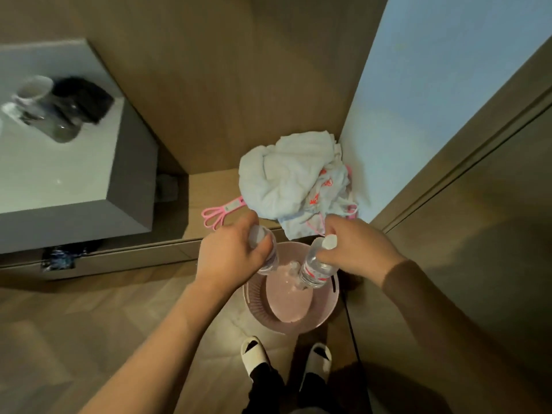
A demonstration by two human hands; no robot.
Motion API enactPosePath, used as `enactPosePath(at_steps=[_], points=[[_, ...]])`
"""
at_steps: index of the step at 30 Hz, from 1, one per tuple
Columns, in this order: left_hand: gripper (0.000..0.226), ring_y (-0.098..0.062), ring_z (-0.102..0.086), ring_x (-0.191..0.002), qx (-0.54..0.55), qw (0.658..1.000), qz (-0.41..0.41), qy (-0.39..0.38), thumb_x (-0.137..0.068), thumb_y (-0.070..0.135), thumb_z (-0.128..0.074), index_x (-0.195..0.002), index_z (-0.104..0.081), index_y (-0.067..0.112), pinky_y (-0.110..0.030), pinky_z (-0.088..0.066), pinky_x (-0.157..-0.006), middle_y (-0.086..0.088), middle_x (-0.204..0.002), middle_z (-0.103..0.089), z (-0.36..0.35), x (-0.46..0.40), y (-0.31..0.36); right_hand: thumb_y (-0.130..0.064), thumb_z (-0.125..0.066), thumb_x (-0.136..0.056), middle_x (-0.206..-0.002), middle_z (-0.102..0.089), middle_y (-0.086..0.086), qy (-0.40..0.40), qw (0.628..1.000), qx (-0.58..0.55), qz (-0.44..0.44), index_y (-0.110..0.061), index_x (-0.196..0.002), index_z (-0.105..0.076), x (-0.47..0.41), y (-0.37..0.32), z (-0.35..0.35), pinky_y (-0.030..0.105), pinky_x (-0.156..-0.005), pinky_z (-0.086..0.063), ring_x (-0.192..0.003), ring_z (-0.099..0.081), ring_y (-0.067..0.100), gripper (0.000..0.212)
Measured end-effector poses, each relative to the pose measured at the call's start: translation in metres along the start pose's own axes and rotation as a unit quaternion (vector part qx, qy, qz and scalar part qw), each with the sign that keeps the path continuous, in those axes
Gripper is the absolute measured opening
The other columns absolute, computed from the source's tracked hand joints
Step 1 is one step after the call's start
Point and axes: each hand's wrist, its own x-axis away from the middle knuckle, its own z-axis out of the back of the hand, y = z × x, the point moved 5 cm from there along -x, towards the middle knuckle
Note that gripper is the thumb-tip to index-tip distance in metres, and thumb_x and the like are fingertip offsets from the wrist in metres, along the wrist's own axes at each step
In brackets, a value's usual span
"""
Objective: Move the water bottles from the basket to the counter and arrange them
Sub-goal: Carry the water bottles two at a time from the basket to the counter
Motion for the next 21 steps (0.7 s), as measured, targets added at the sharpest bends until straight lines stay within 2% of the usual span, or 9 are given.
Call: enactPosePath(at_steps=[3, 6, 8, 11, 15, 17, 21], points=[[0.023, -0.015, -0.045, -0.052, 0.021, 0.998, 0.019, 0.052, -0.083, 0.039, -0.067, -0.09, -0.046, 0.029, -0.024, -0.033, -0.048, 0.009, -0.065, -0.047, 0.027, 0.015, -0.001, -0.041, -0.067, -0.078, -0.072, -0.052, -0.006, 0.032, 0.999, -0.004, 0.019, -0.028, -0.074, -0.039, 0.016, -0.026, 0.015, 0.029, -0.049, -0.03, -0.063, -0.046, 0.005, 0.031], [0.026, -0.015, -0.054, -0.054, 0.007, 0.998, 0.049, 0.037, -0.082, 0.051, -0.054, -0.091, -0.049, 0.027, -0.031, -0.049, -0.05, 0.008, -0.066, -0.057, 0.038, 0.037, -0.013, -0.041, -0.066, -0.076, -0.072, -0.053, -0.007, 0.039, 0.998, 0.018, 0.046, -0.028, -0.079, -0.042, 0.028, -0.051, 0.015, 0.029, -0.052, -0.035, -0.065, -0.05, 0.01, 0.027], [0.033, -0.014, -0.059, -0.057, 0.009, 0.996, 0.077, 0.033, -0.082, 0.055, -0.049, -0.096, -0.054, 0.026, -0.033, -0.053, -0.054, 0.006, -0.068, -0.061, 0.046, 0.051, -0.022, -0.044, -0.065, -0.075, -0.074, -0.056, -0.007, 0.049, 0.997, 0.03, 0.06, -0.028, -0.079, -0.041, 0.03, -0.064, 0.013, 0.031, -0.057, -0.041, -0.07, -0.055, 0.016, 0.029], [0.022, -0.008, -0.058, -0.059, 0.024, 0.989, 0.133, 0.059, -0.085, 0.049, -0.057, -0.094, -0.051, 0.03, -0.024, -0.05, -0.052, 0.008, -0.069, -0.06, 0.067, 0.076, -0.035, -0.044, -0.065, -0.073, -0.075, -0.06, -0.005, 0.038, 0.994, 0.036, 0.101, -0.028, -0.079, -0.043, 0.03, -0.088, 0.003, 0.032, -0.056, -0.041, -0.072, -0.058, 0.019, 0.028], [0.021, -0.012, -0.063, -0.066, 0.049, 0.966, 0.224, 0.122, -0.085, 0.048, -0.06, -0.089, -0.051, 0.029, -0.035, -0.057, -0.057, 0.006, -0.074, -0.065, 0.1, 0.126, -0.065, -0.041, -0.066, -0.071, -0.073, -0.06, -0.005, 0.009, 0.98, 0.075, 0.186, -0.025, -0.082, -0.048, 0.029, -0.143, -0.016, 0.031, -0.054, -0.037, -0.072, -0.058, 0.021, 0.027], [0.022, -0.013, -0.062, -0.065, 0.051, 0.953, 0.259, 0.15, -0.085, 0.048, -0.06, -0.085, -0.049, 0.029, -0.032, -0.054, -0.055, 0.006, -0.072, -0.064, 0.119, 0.152, -0.084, -0.04, -0.066, -0.071, -0.074, -0.06, -0.004, -0.004, 0.969, 0.088, 0.229, -0.024, -0.081, -0.048, 0.031, -0.179, -0.029, 0.032, -0.057, -0.04, -0.072, -0.057, 0.02, 0.026], [0.027, -0.012, -0.056, -0.057, 0.019, 0.926, 0.316, 0.207, -0.085, 0.048, -0.057, -0.08, -0.043, 0.026, -0.024, -0.037, -0.049, 0.006, -0.064, -0.057, 0.162, 0.205, -0.126, -0.042, -0.065, -0.073, -0.073, -0.058, -0.004, -0.052, 0.939, 0.121, 0.318, -0.024, -0.079, -0.046, 0.04, -0.262, -0.069, 0.034, -0.056, -0.044, -0.068, -0.055, 0.018, 0.026]])
